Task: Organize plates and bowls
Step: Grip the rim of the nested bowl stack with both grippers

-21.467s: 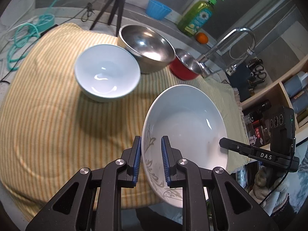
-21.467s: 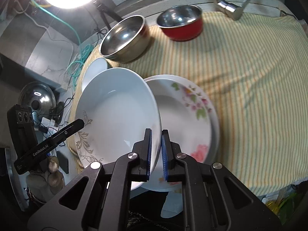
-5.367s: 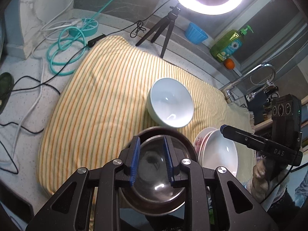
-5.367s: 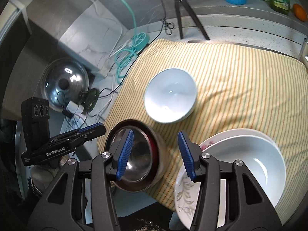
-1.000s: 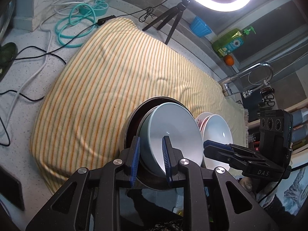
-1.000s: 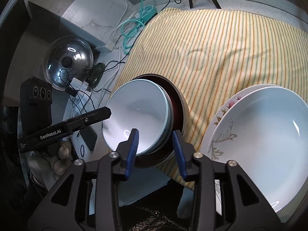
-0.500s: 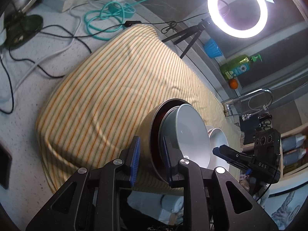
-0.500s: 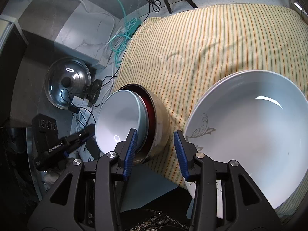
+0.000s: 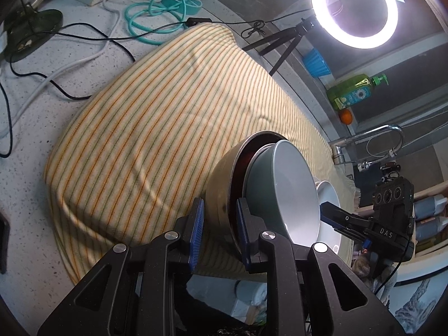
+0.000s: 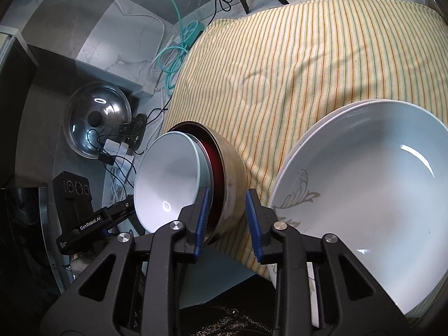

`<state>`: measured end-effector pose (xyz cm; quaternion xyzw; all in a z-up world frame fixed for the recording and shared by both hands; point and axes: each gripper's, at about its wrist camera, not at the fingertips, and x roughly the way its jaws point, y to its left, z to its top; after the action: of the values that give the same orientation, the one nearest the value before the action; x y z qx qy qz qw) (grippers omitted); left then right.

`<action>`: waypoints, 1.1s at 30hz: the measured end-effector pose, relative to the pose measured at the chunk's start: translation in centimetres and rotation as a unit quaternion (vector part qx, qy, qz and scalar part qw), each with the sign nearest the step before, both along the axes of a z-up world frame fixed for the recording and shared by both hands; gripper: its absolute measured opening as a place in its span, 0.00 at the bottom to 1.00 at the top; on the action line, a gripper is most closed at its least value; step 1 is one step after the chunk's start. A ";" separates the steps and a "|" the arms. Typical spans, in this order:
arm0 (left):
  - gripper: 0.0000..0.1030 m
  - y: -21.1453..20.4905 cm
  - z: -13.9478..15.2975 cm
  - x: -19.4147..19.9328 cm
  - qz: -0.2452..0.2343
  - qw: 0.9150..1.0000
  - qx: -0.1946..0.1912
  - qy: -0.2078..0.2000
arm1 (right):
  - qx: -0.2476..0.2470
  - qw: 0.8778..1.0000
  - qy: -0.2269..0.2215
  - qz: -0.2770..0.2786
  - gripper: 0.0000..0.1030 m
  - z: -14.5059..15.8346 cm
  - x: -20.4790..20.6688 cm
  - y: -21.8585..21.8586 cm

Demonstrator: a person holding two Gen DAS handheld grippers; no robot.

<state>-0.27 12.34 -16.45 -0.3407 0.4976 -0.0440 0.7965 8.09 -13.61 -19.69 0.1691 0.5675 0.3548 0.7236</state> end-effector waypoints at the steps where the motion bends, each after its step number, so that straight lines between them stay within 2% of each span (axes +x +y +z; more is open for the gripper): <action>1: 0.20 0.0 -0.1 0.1 0.000 1.000 0.000 0.000 | -0.001 1.000 0.001 0.000 0.25 -0.1 0.1 0.1; 14: 0.18 0.0 -0.9 0.9 -0.005 1.000 -0.011 0.009 | -0.007 1.000 0.011 0.016 0.16 -1.0 0.6 1.5; 22: 0.14 -0.3 -0.5 1.4 -0.012 1.000 -0.009 0.002 | 0.005 1.000 0.019 0.017 0.15 -1.1 0.9 1.2; 25: 0.14 -0.5 -0.4 1.5 -0.015 1.000 0.003 0.001 | 0.003 1.000 0.016 0.021 0.15 -1.0 0.7 1.3; 33: 0.14 -0.3 -0.5 1.3 -0.016 1.000 -0.002 0.002 | 0.008 1.000 0.015 0.020 0.15 -0.8 0.6 1.3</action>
<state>1.00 12.01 -16.98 -0.3342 0.5050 -0.0573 0.7937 8.73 -12.30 -20.53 0.1689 0.5790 0.3713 0.7060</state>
